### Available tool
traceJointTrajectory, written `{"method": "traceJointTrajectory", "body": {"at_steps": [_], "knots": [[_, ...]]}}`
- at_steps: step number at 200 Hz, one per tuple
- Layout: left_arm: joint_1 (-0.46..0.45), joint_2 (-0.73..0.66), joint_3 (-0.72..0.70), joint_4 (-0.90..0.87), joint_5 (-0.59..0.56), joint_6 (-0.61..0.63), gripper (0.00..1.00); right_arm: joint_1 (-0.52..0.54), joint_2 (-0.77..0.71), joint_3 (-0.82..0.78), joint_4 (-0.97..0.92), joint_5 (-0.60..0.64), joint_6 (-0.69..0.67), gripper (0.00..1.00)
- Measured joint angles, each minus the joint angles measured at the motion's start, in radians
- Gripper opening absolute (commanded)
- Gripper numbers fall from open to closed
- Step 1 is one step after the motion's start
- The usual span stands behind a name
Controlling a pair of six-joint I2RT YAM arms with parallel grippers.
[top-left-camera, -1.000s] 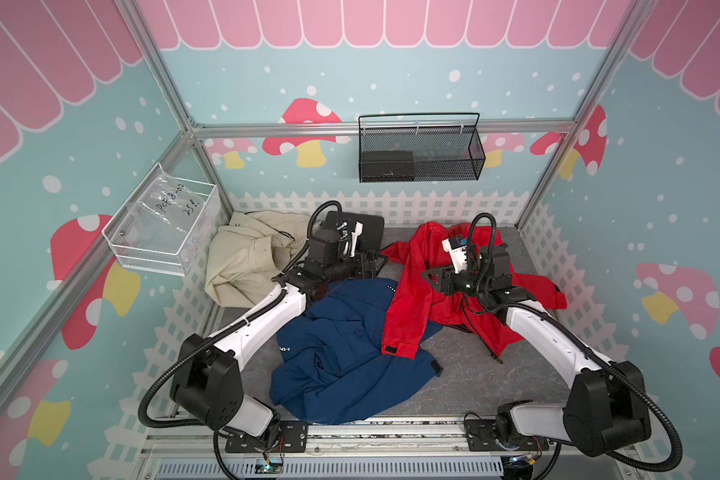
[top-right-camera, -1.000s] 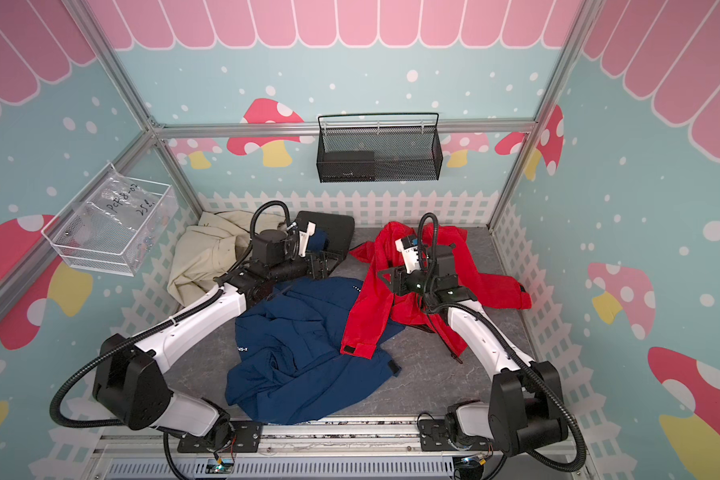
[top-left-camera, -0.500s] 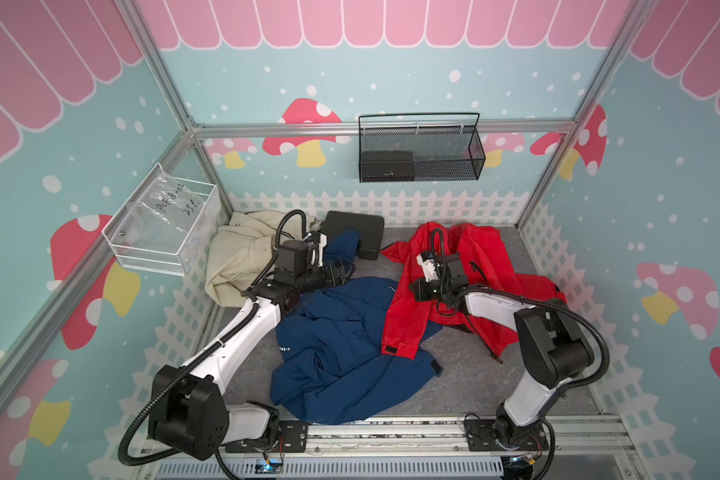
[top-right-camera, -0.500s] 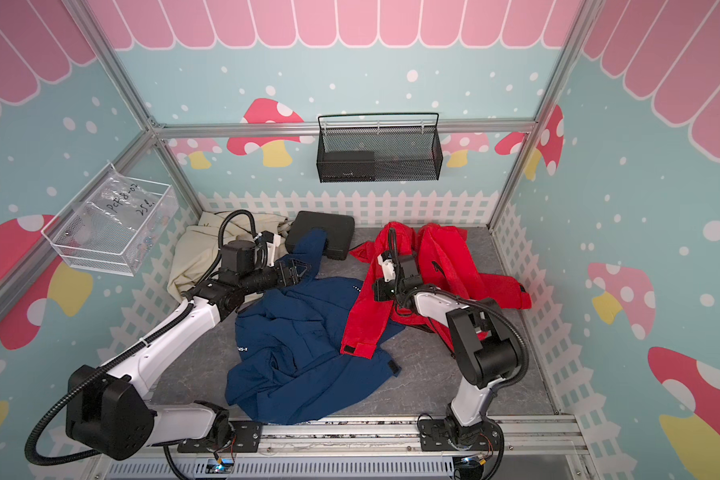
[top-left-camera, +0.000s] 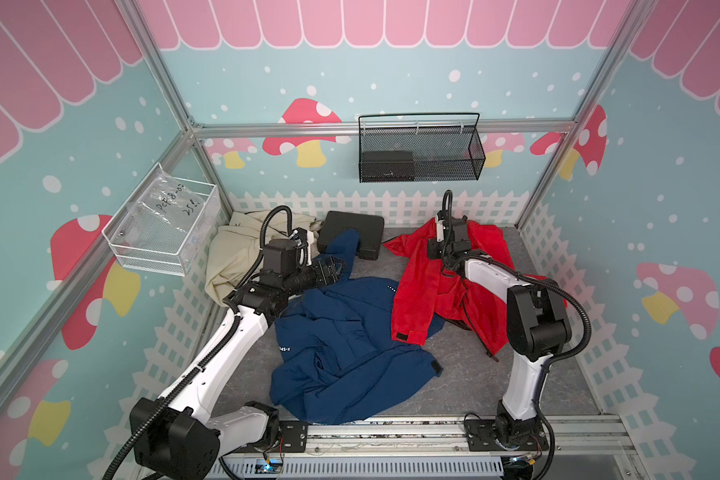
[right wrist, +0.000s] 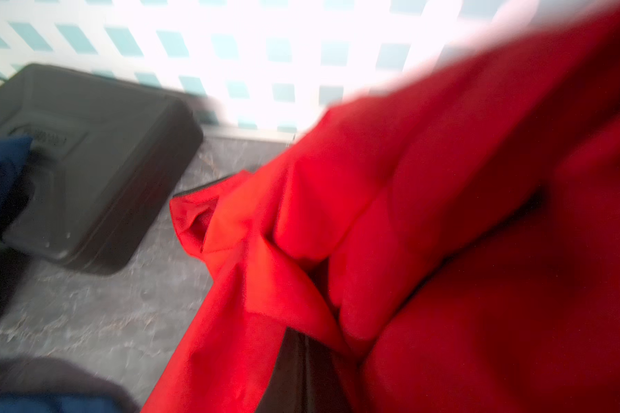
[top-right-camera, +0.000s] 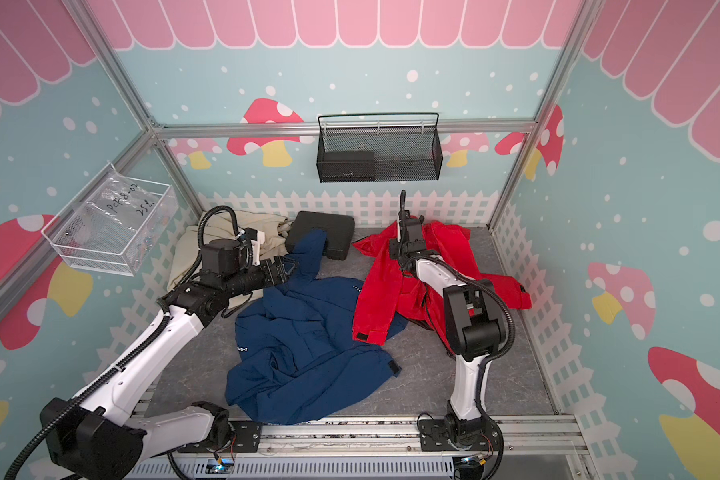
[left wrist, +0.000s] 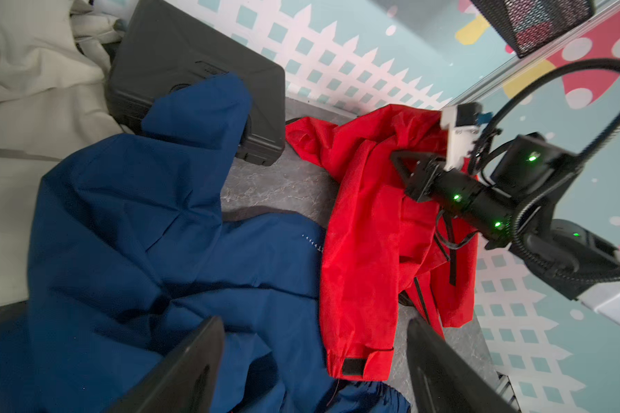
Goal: Unzip the jacket
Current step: Place the jacket at the corner of the board.
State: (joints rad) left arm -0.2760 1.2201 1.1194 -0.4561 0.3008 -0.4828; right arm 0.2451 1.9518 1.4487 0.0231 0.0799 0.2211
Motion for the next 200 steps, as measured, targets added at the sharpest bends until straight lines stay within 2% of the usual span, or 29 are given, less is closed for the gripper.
{"method": "traceJointTrajectory", "body": {"at_steps": [7,14,21,32,38,46,53,90,117,157,200], "knots": [[0.005,0.005,0.011,-0.018,-0.003,0.001,0.83,-0.007,0.000,0.016,-0.001,-0.017,-0.016,0.01],[0.011,0.008,0.016,-0.035,-0.008,0.003,0.83,-0.012,-0.003,0.021,0.000,-0.046,-0.029,0.08],[0.019,0.009,0.016,-0.051,-0.011,0.006,0.83,-0.016,-0.012,0.017,-0.002,-0.084,-0.035,0.19],[0.033,0.009,0.016,-0.082,-0.015,0.012,0.84,-0.017,-0.041,-0.012,-0.006,-0.146,-0.039,0.47],[0.040,0.009,0.016,-0.095,-0.018,0.013,0.84,-0.016,-0.072,-0.041,-0.017,-0.182,-0.033,0.58],[0.053,0.009,0.016,-0.112,-0.019,0.016,0.84,-0.016,-0.122,-0.089,-0.032,-0.223,-0.024,0.67],[0.065,0.009,0.016,-0.125,-0.020,0.020,0.84,-0.014,-0.177,-0.138,-0.042,-0.255,-0.012,0.70],[0.123,0.015,0.016,-0.161,0.006,0.072,0.84,-0.010,-0.524,-0.437,-0.041,-0.386,0.133,0.69],[0.125,0.024,0.007,-0.168,0.053,0.130,0.84,-0.010,-0.671,-0.622,-0.034,-0.446,0.245,0.66],[0.125,0.026,-0.028,-0.168,0.109,0.160,0.84,-0.010,-0.683,-0.776,-0.043,-0.515,0.367,0.64],[0.128,0.035,-0.036,-0.168,0.148,0.177,0.84,-0.007,-0.600,-0.832,0.016,-0.579,0.439,0.58]]}}
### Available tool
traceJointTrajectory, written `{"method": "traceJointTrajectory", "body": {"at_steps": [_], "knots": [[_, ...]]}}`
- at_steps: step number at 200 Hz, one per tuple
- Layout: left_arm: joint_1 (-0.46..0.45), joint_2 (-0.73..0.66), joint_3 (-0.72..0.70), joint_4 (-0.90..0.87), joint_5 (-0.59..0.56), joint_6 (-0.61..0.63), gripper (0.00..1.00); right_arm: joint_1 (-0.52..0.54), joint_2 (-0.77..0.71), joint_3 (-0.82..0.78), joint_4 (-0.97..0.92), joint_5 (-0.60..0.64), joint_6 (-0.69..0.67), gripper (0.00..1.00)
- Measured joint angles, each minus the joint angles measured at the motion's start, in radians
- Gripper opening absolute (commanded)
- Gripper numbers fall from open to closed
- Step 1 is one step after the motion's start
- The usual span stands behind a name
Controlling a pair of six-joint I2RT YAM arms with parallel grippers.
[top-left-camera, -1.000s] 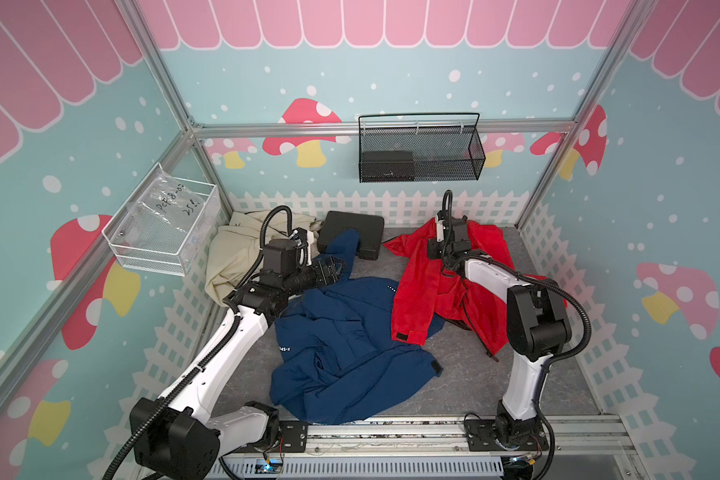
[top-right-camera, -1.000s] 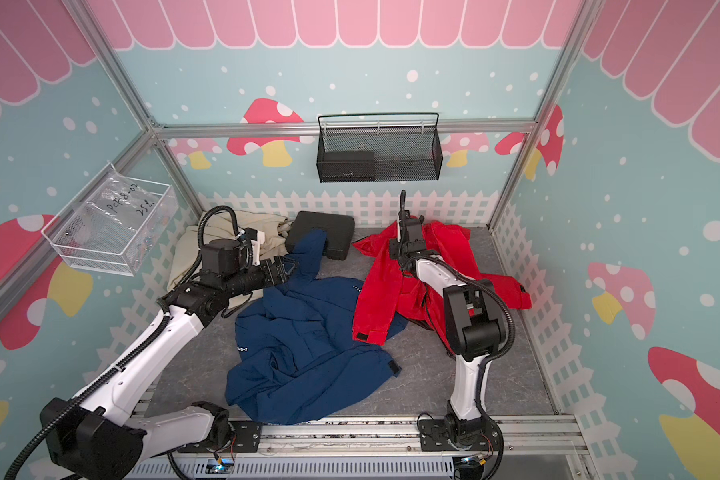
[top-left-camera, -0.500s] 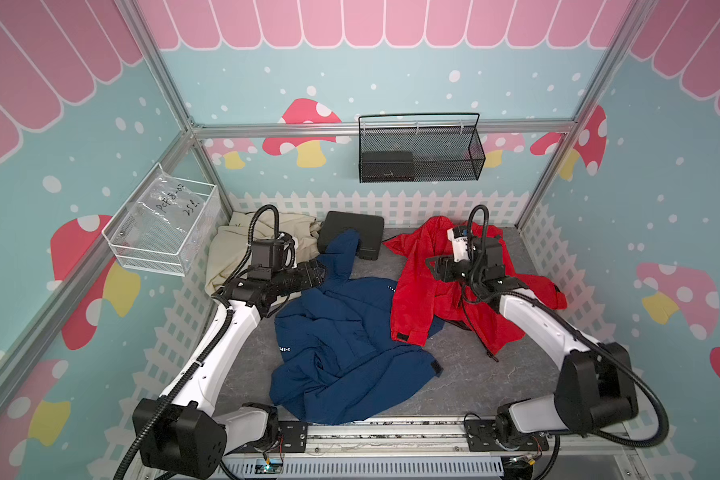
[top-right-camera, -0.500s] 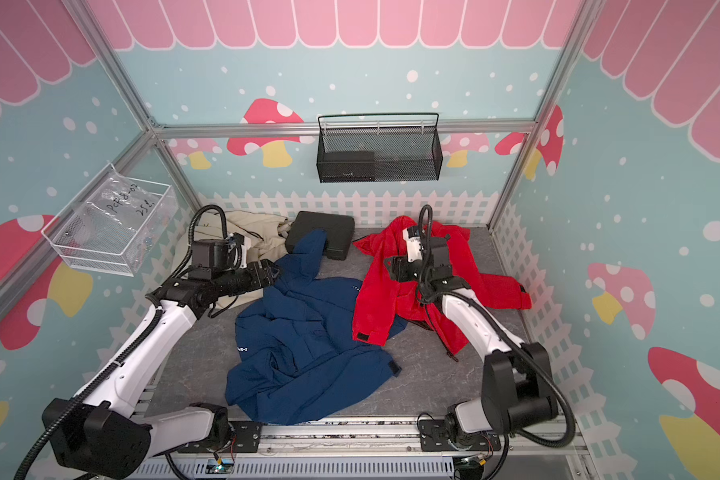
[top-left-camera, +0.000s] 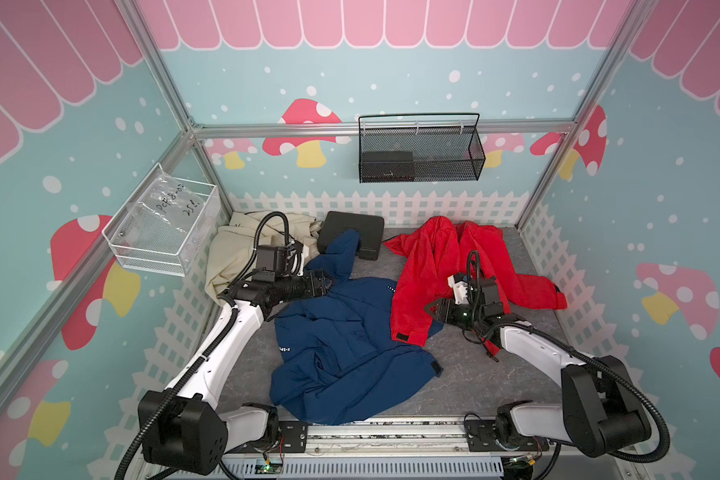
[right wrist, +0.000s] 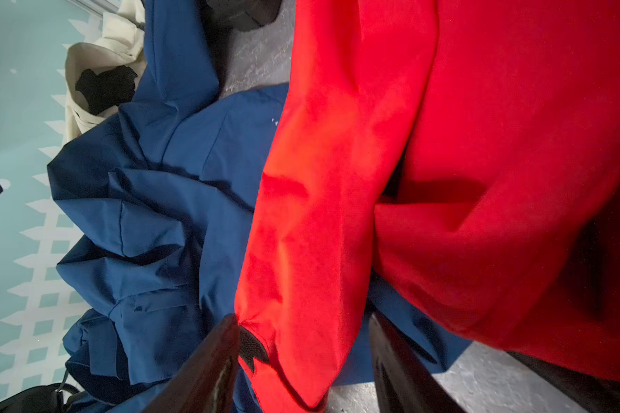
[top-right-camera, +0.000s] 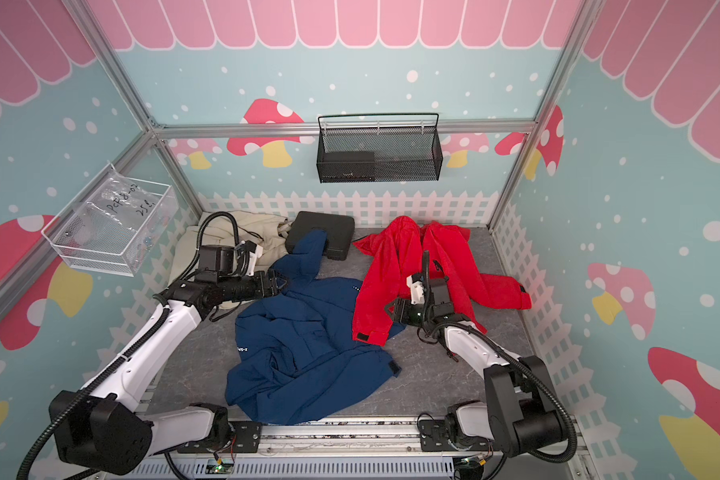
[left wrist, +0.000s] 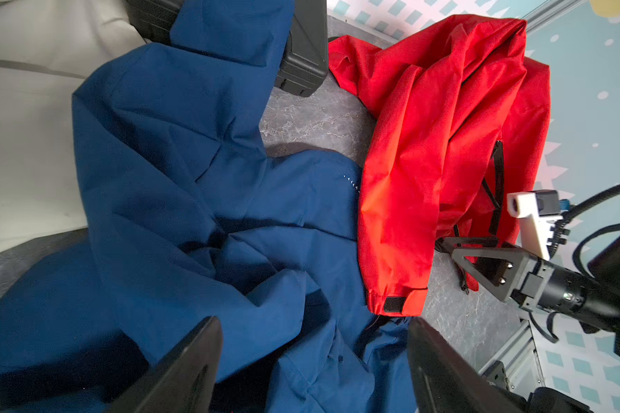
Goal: Unzip the jacket
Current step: Place the jacket at the corner of the board.
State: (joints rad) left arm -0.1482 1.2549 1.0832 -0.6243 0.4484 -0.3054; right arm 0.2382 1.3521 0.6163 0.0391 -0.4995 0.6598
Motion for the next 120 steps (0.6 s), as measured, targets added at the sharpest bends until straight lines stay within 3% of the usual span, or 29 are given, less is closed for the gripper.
{"method": "traceJointTrajectory", "body": {"at_steps": [41,49,70,75,120], "knots": [[0.030,0.001,0.000,0.000,0.013,0.003,0.83,0.042,0.090,-0.002,0.069,-0.005,0.048,0.56],[0.035,0.003,0.000,0.001,0.019,0.003,0.83,0.048,0.101,-0.002,0.084,-0.005,0.053,0.46],[0.043,0.013,0.000,0.004,0.035,0.003,0.83,0.052,0.116,-0.002,0.104,0.014,0.058,0.05],[0.044,0.015,0.000,0.005,0.037,0.003,0.82,0.052,0.115,-0.002,0.104,0.023,0.058,0.00],[0.052,0.019,-0.017,0.008,0.042,0.003,0.81,0.015,-0.026,0.158,-0.137,0.225,-0.088,0.00]]}}
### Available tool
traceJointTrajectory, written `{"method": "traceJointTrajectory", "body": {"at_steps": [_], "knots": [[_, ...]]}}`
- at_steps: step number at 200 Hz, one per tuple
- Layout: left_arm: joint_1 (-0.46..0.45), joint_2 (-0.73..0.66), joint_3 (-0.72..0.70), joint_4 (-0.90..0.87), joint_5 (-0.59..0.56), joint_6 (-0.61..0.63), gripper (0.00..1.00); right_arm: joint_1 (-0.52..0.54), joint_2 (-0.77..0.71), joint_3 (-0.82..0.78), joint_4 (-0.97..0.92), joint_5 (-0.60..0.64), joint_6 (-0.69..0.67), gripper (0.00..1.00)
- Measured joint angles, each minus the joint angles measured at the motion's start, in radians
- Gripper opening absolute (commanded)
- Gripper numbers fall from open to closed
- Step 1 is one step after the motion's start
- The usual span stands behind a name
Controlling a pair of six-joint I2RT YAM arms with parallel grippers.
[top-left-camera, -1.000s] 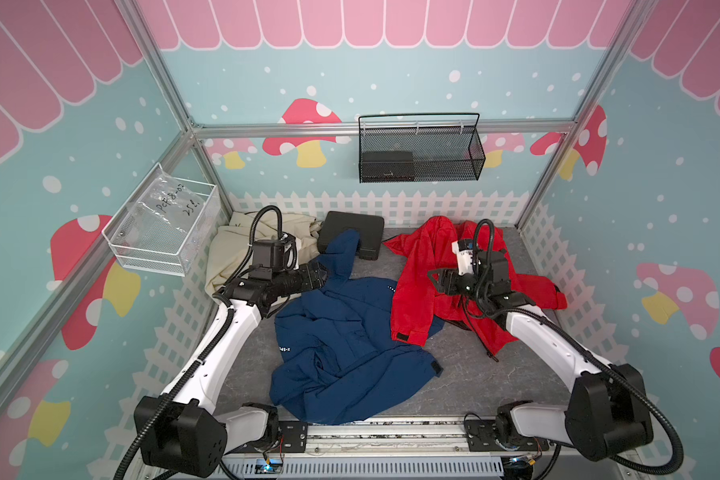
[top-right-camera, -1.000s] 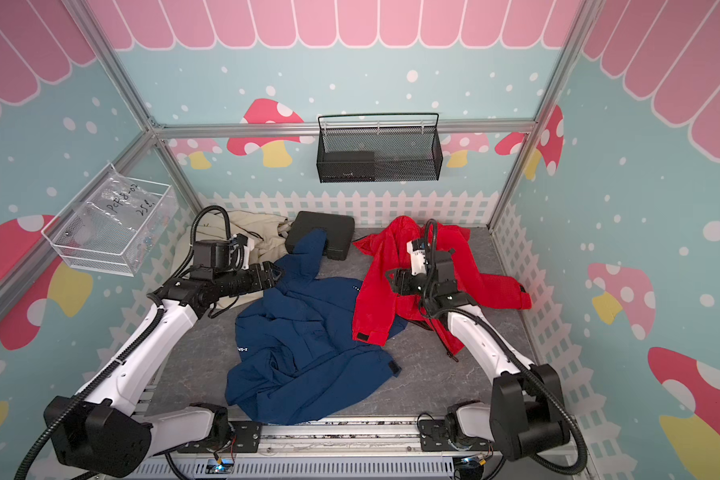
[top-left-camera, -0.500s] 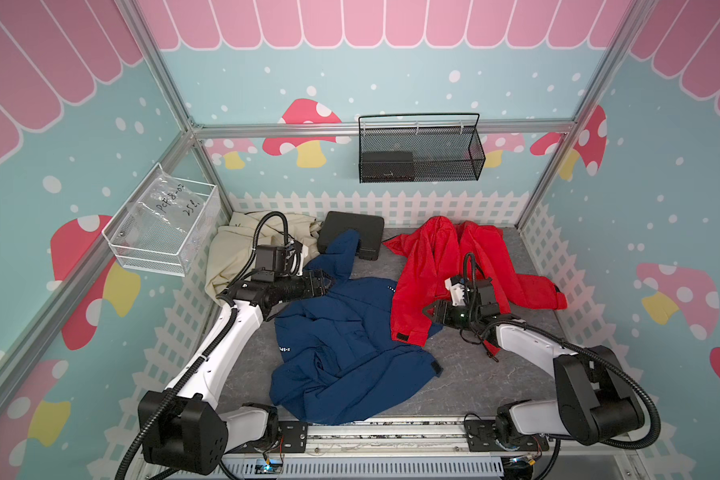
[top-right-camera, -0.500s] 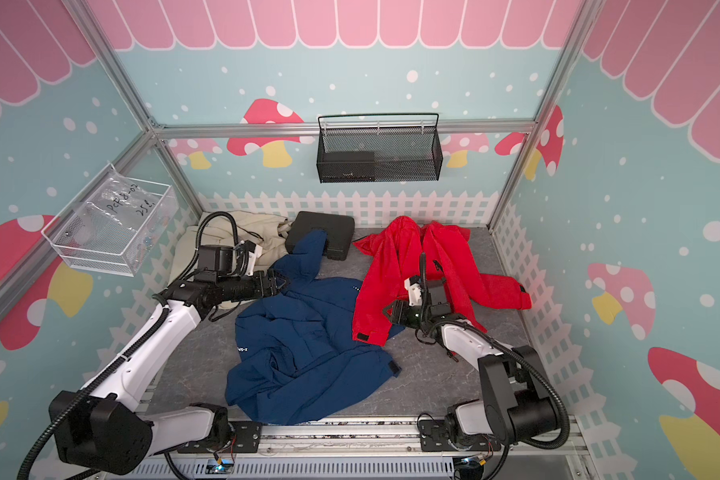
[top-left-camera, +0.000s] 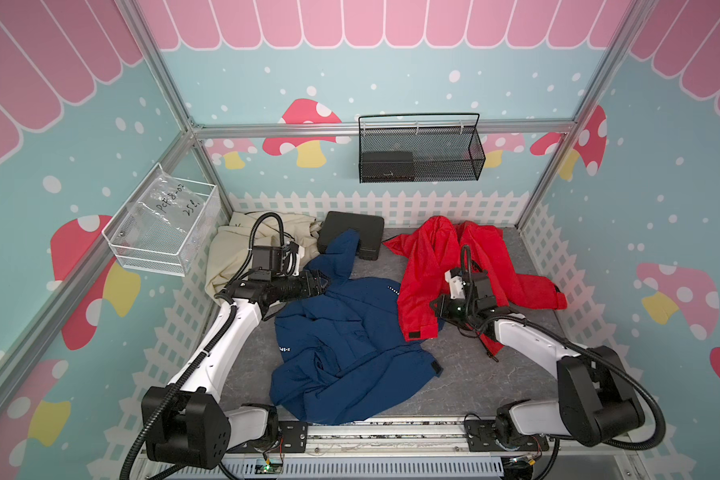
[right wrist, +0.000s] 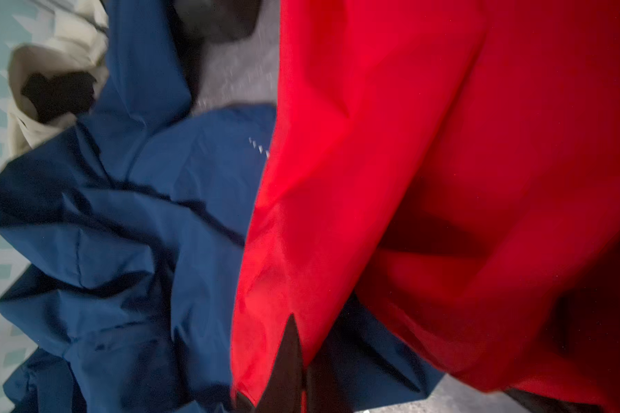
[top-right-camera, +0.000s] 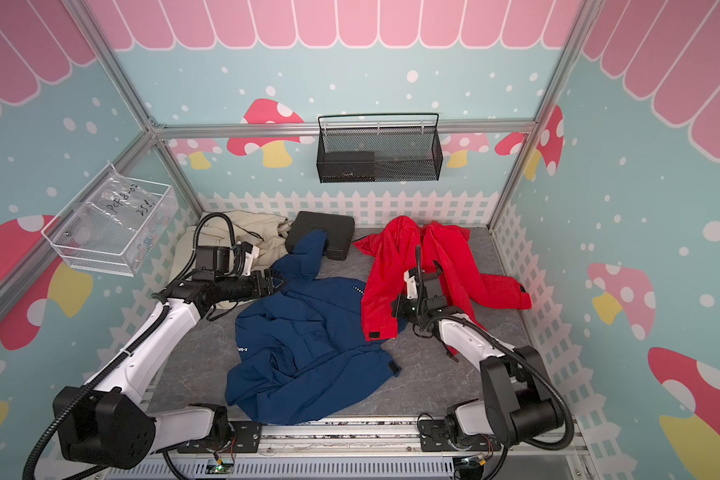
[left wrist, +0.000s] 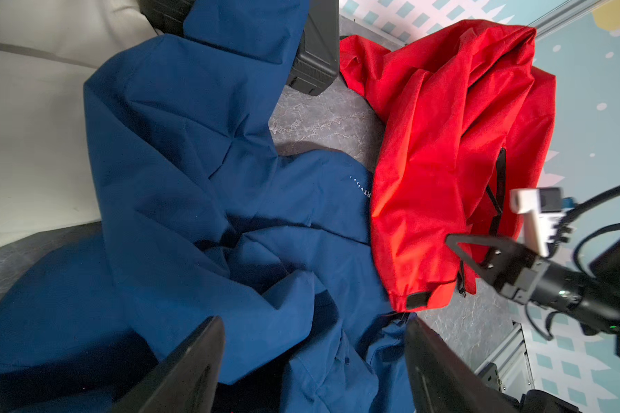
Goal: Unzip the jacket
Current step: Place the jacket at the corner of the board.
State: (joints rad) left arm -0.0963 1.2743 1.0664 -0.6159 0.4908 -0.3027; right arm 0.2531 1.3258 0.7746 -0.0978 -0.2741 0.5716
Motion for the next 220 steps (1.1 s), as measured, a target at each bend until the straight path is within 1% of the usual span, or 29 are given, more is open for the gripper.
{"method": "traceJointTrajectory", "body": {"at_steps": [9,30,33,36,37,41,44,50,54,60,63,73,79,84,102,115,130,156,181,201,220], "knots": [[0.002,0.000,-0.002,0.000,-0.001,0.000,0.81,-0.037,-0.041,0.064,-0.052,0.055,-0.048,0.00],[0.004,0.000,-0.008,0.001,-0.009,0.000,0.81,-0.173,-0.120,0.206,-0.125,0.189,-0.152,0.00],[0.004,0.000,-0.008,0.001,-0.011,0.000,0.81,-0.194,-0.127,0.222,-0.131,0.207,-0.163,0.08],[0.004,0.000,-0.008,0.001,-0.012,0.000,0.81,-0.211,-0.132,0.237,-0.135,0.220,-0.173,0.19],[0.004,0.000,-0.009,0.001,-0.014,0.000,0.81,-0.220,-0.133,0.244,-0.137,0.230,-0.177,0.21],[0.004,0.000,-0.010,0.000,-0.016,0.000,0.81,-0.241,-0.136,0.262,-0.143,0.243,-0.189,0.40],[0.004,0.000,-0.010,0.000,-0.018,0.001,0.81,-0.260,-0.137,0.277,-0.146,0.260,-0.194,0.51],[0.004,0.000,-0.010,0.000,-0.023,0.001,0.81,-0.284,-0.133,0.300,-0.153,0.280,-0.209,0.67],[0.004,0.000,-0.010,0.000,-0.027,0.001,0.81,-0.297,-0.127,0.314,-0.158,0.292,-0.217,0.73],[0.005,0.001,-0.010,-0.001,-0.034,0.003,0.81,-0.308,-0.117,0.330,-0.161,0.306,-0.226,0.77],[0.005,0.001,-0.010,-0.001,-0.037,0.004,0.82,-0.312,-0.110,0.337,-0.164,0.312,-0.230,0.82],[0.005,0.005,-0.010,-0.003,-0.058,0.006,0.82,-0.313,-0.088,0.347,-0.169,0.323,-0.240,0.86],[0.005,0.008,-0.010,-0.008,-0.077,0.009,0.82,-0.312,-0.079,0.348,-0.170,0.324,-0.245,0.90],[0.006,0.011,-0.010,-0.013,-0.093,0.010,0.83,-0.311,-0.071,0.347,-0.175,0.323,-0.245,0.96],[0.008,0.026,-0.007,-0.039,-0.161,0.012,0.83,-0.304,-0.072,0.341,-0.179,0.307,-0.265,0.98],[0.010,0.031,-0.007,-0.054,-0.214,0.008,0.83,-0.296,-0.089,0.338,-0.170,0.266,-0.284,0.96],[0.011,0.030,-0.007,-0.064,-0.262,-0.008,0.82,-0.278,-0.110,0.338,-0.146,0.158,-0.314,0.94],[0.011,0.006,-0.008,-0.092,-0.319,-0.039,0.82,-0.217,-0.114,0.330,-0.095,-0.085,-0.371,0.93],[0.011,-0.062,-0.016,-0.143,-0.334,-0.045,0.82,-0.105,-0.071,0.306,-0.085,-0.232,-0.436,0.94],[0.010,-0.109,-0.037,-0.179,-0.307,-0.031,0.80,-0.021,-0.009,0.298,-0.098,-0.306,-0.495,0.95],[-0.008,-0.109,-0.051,-0.211,-0.269,-0.007,0.80,0.034,0.042,0.280,-0.104,-0.353,-0.548,0.95]]}}
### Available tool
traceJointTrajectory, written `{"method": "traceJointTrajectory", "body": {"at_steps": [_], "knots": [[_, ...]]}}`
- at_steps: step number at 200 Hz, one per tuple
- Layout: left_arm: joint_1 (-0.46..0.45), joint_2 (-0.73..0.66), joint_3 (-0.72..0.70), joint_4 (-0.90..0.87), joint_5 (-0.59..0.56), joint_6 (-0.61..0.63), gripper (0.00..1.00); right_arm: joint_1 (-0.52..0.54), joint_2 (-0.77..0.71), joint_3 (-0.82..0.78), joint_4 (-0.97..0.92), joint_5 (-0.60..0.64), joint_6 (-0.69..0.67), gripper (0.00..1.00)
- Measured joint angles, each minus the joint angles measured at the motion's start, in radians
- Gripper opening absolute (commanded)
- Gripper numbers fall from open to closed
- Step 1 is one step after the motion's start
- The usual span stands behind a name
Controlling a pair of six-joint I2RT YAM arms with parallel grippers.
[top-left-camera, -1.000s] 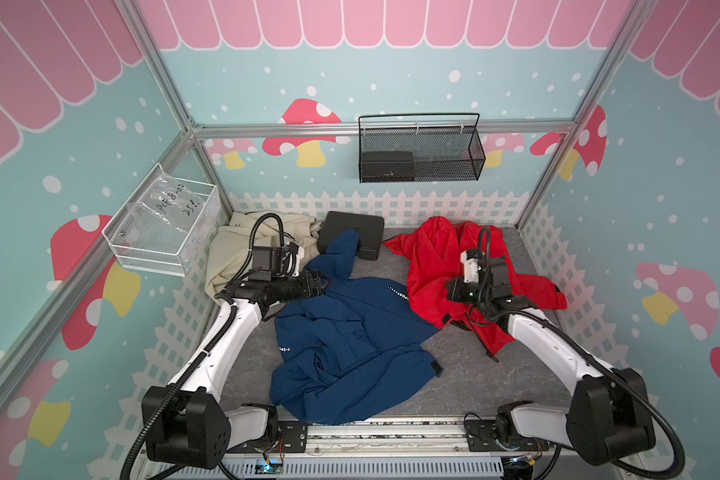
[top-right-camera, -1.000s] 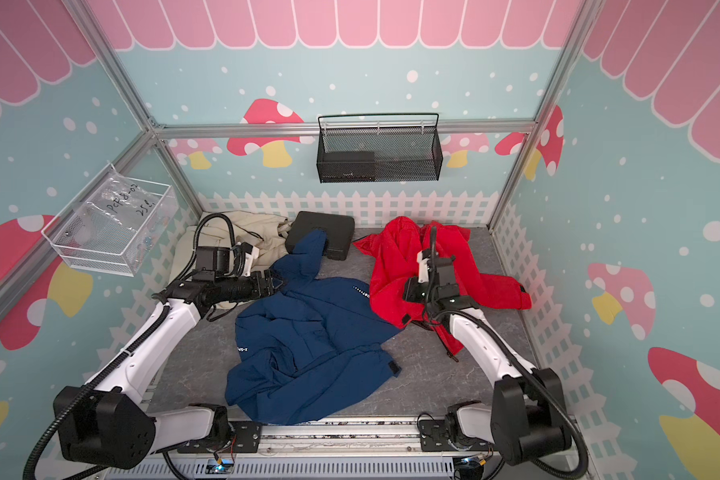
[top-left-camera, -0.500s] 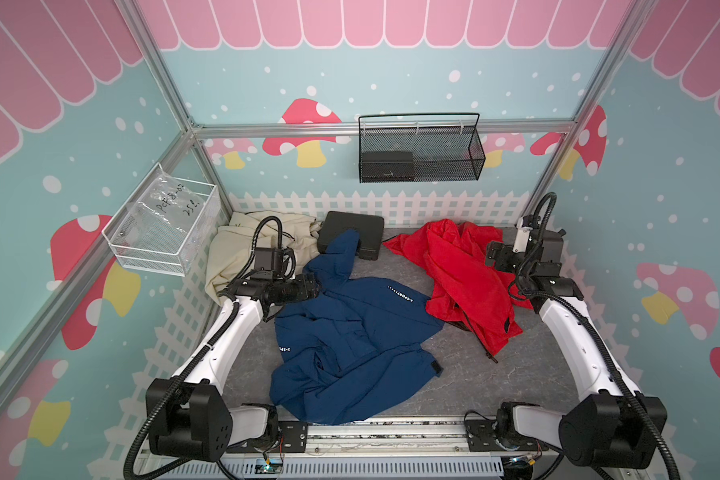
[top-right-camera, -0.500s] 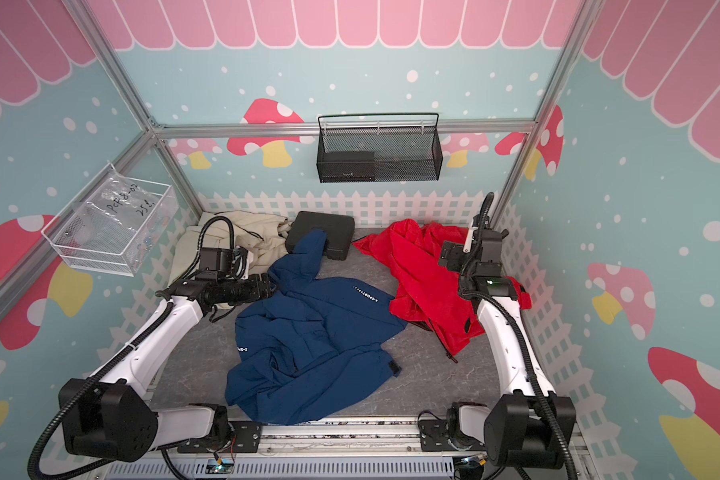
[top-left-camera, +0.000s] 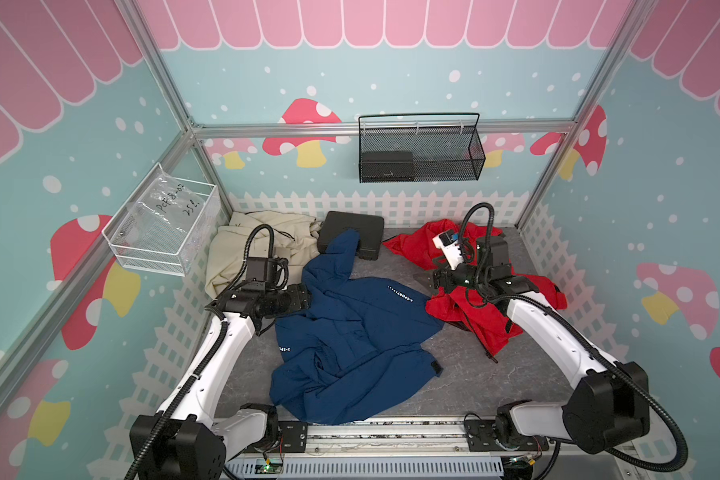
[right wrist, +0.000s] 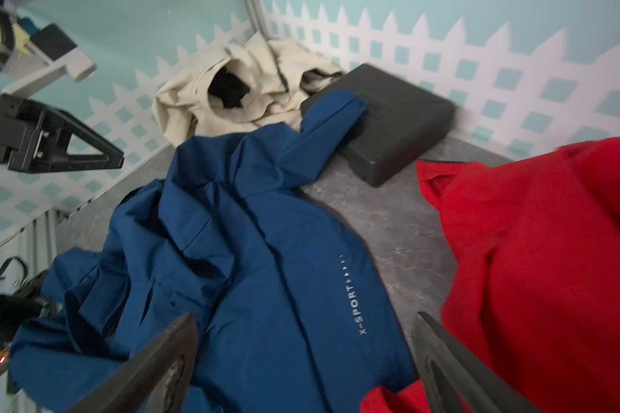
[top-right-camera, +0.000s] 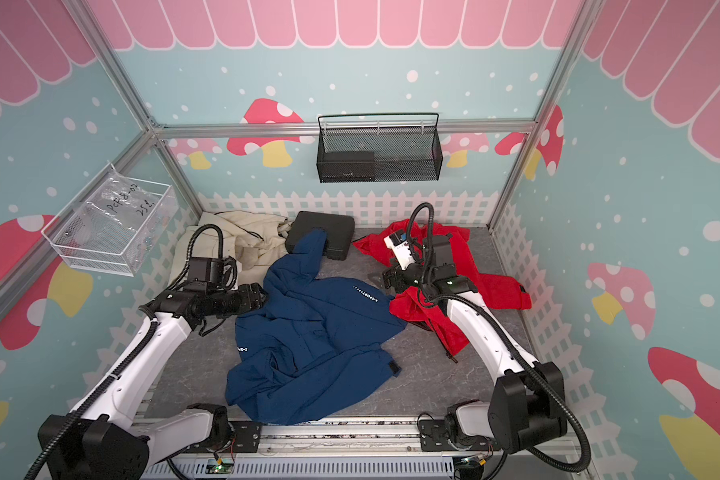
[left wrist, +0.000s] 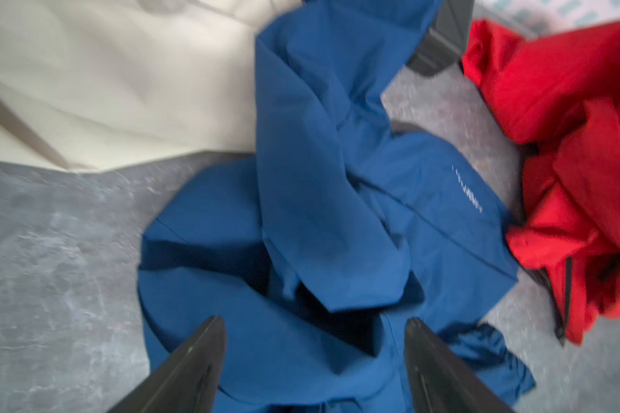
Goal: Unzip the jacket
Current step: Place the jacket at the corner of the board, then flatten out the jacket at the center of the board.
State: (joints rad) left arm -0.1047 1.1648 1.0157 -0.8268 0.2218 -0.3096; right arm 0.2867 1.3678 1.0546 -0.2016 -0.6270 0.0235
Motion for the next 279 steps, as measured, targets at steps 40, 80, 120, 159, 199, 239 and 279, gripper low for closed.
{"method": "traceJointTrajectory", "body": {"at_steps": [40,80,120,159,199,239,279], "knots": [[-0.182,0.043,0.031,-0.079,-0.013,0.144,0.78,0.097,0.047,-0.090,0.039,-0.078,-0.078,0.95],[-0.307,0.074,0.068,-0.143,-0.105,0.385,0.77,0.124,0.098,-0.133,0.061,-0.100,-0.083,0.94],[-0.394,0.102,0.068,-0.148,-0.199,0.603,0.81,0.124,0.098,-0.145,0.081,-0.095,-0.084,0.95],[-0.408,0.153,0.070,-0.149,-0.266,0.710,0.80,0.124,0.093,-0.145,0.082,-0.065,-0.090,0.95],[-0.407,0.225,0.071,-0.149,-0.324,0.750,0.60,0.124,0.084,-0.144,0.082,-0.066,-0.091,0.95],[-0.382,0.239,0.078,-0.154,-0.314,0.765,0.00,0.124,0.050,-0.144,0.082,-0.060,-0.091,0.95],[-0.294,0.145,0.178,-0.129,-0.213,0.690,0.00,0.124,0.008,-0.144,0.113,-0.043,-0.084,0.94]]}}
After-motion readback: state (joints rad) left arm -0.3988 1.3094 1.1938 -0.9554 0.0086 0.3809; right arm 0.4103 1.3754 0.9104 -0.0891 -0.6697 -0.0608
